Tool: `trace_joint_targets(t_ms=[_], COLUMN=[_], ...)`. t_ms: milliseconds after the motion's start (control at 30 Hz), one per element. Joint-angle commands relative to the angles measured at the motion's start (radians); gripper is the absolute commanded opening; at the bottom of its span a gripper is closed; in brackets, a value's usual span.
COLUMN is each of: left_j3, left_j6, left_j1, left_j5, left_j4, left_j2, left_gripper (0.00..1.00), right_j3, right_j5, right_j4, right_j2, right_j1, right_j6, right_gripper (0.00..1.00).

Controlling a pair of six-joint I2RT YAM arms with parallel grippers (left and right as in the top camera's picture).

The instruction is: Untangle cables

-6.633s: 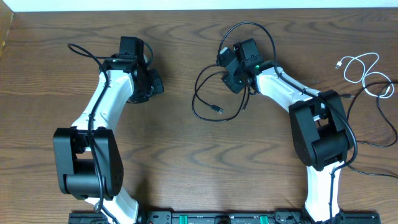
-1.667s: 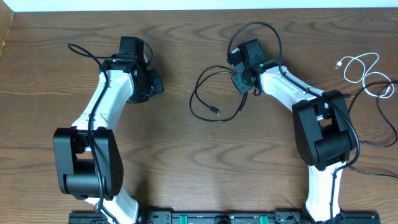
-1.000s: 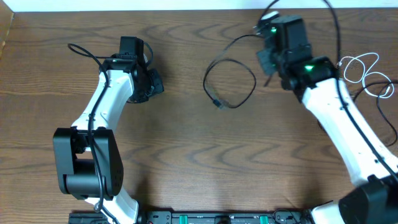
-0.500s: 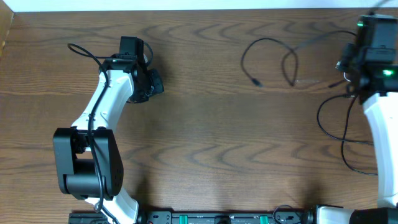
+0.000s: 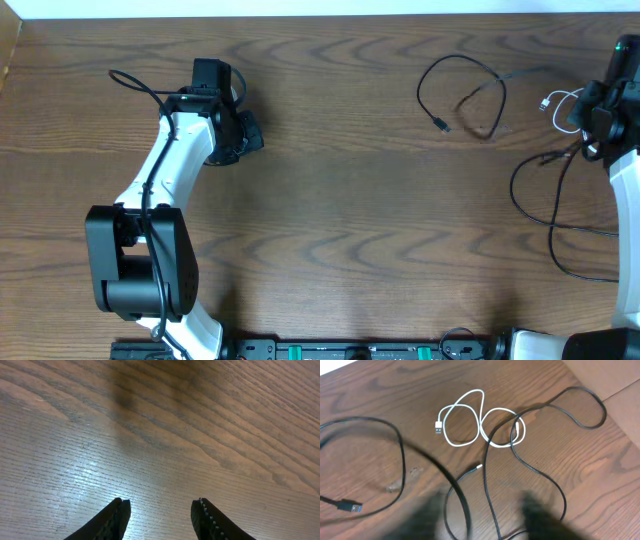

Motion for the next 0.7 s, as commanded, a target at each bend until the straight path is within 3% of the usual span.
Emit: trace_joint_targets(t_ms=[0, 533, 567, 600, 667], left_j3=[0.005, 0.005, 0.005, 0.005, 0.005], left_j6=[0.013, 0.013, 0.013, 0.013, 0.013], left_j1=[-0.002, -0.002, -0.002, -0.002, -0.001], left_j5=[-0.013, -0.014, -0.014, -0.014, -0.014], left_j4=[-0.004, -0.004, -0.004, -0.004, -0.004], left_j2=[0.004, 0.004, 0.004, 0.004, 0.004], left_gripper=[0.45, 0.47, 0.65, 0.94, 0.98], right_j3=[-0.004, -0.004, -0.004, -0.004, -0.004], right_j5=[-0.022, -0.022, -0.022, -0.022, -0.022], right_j4=[-0.010, -0.029, -0.029, -0.029, -0.029], right_j2=[0.013, 0.030, 0.030, 0.030, 0.030], right_j1=[-0.009, -0.009, -0.009, -0.009, -0.009], right_j6=[0.014, 0.014, 0.014, 0.014, 0.014], right_gripper=[0.99, 0.99, 0.99, 0.99, 0.99])
